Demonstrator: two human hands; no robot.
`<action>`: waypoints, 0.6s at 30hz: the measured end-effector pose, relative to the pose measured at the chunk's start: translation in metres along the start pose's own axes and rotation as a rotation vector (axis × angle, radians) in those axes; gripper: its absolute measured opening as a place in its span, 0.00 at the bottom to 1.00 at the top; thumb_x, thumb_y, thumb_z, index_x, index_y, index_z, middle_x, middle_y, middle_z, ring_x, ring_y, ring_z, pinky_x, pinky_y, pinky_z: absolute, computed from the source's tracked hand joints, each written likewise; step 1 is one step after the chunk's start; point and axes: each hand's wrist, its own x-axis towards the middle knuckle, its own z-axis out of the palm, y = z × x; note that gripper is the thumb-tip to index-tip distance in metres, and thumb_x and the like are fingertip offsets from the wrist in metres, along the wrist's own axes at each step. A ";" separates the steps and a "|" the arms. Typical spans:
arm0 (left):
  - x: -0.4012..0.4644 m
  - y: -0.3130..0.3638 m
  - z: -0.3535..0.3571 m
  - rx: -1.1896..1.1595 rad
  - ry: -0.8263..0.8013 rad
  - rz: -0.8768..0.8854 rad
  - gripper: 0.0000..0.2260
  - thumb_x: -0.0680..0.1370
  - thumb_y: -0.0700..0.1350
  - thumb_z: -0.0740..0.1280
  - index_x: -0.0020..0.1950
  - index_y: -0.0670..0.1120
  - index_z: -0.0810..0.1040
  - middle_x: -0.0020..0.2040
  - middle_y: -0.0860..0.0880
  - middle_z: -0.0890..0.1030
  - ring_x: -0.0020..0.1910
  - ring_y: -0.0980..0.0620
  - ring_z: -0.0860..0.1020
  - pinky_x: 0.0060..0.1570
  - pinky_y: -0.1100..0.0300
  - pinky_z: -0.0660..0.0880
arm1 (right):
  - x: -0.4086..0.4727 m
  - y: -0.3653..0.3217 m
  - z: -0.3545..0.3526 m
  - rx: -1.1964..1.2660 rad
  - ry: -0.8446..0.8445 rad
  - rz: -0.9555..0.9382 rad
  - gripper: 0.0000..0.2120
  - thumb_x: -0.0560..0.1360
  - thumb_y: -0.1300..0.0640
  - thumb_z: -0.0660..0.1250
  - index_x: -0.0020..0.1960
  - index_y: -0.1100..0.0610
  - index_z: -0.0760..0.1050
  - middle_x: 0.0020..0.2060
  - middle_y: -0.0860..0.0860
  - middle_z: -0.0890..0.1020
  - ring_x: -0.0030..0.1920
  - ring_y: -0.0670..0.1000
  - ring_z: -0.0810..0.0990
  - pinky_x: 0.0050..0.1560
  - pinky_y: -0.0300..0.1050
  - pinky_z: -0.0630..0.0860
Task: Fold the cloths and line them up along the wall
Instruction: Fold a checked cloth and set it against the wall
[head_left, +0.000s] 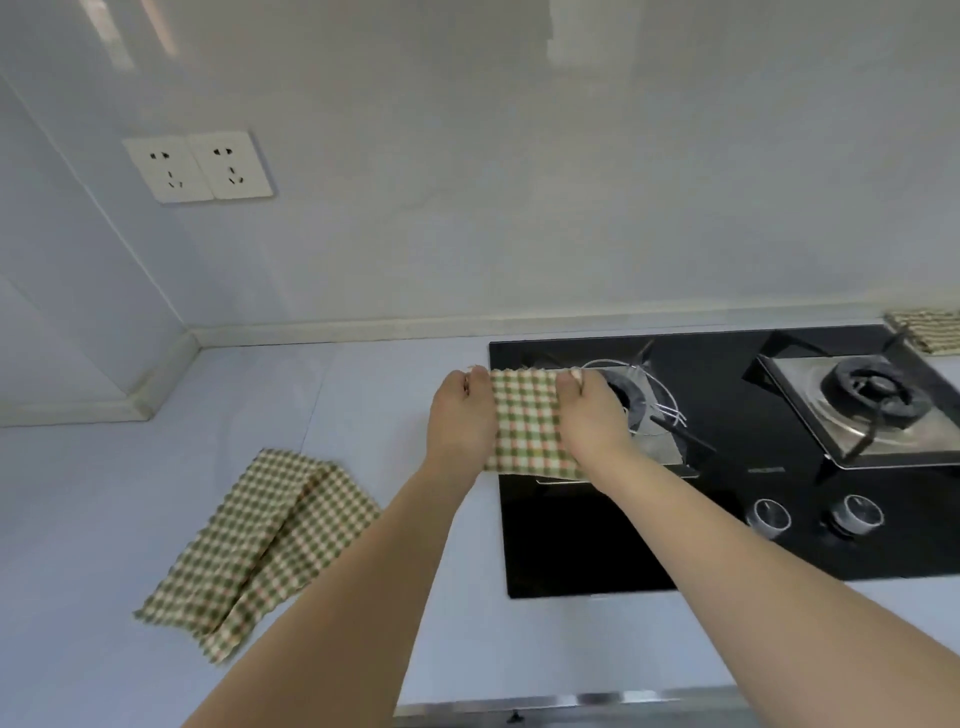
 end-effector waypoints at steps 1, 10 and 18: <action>-0.006 0.013 0.006 -0.014 -0.030 -0.028 0.15 0.82 0.53 0.54 0.42 0.44 0.69 0.39 0.50 0.72 0.38 0.52 0.70 0.41 0.56 0.69 | -0.002 -0.004 -0.016 -0.017 0.011 0.012 0.14 0.83 0.49 0.52 0.55 0.57 0.70 0.47 0.51 0.74 0.48 0.52 0.73 0.50 0.47 0.68; -0.054 0.087 0.110 0.073 -0.204 -0.025 0.17 0.82 0.54 0.54 0.51 0.42 0.73 0.43 0.48 0.74 0.39 0.53 0.71 0.39 0.57 0.68 | 0.002 0.005 -0.157 0.149 0.062 0.191 0.14 0.82 0.47 0.53 0.53 0.58 0.68 0.43 0.50 0.74 0.42 0.49 0.74 0.47 0.48 0.71; -0.104 0.136 0.262 0.088 -0.232 0.042 0.14 0.83 0.53 0.54 0.47 0.45 0.70 0.39 0.48 0.73 0.35 0.54 0.70 0.35 0.59 0.66 | 0.043 0.058 -0.304 0.235 0.093 0.330 0.22 0.80 0.43 0.54 0.65 0.57 0.70 0.56 0.53 0.79 0.54 0.54 0.78 0.59 0.55 0.75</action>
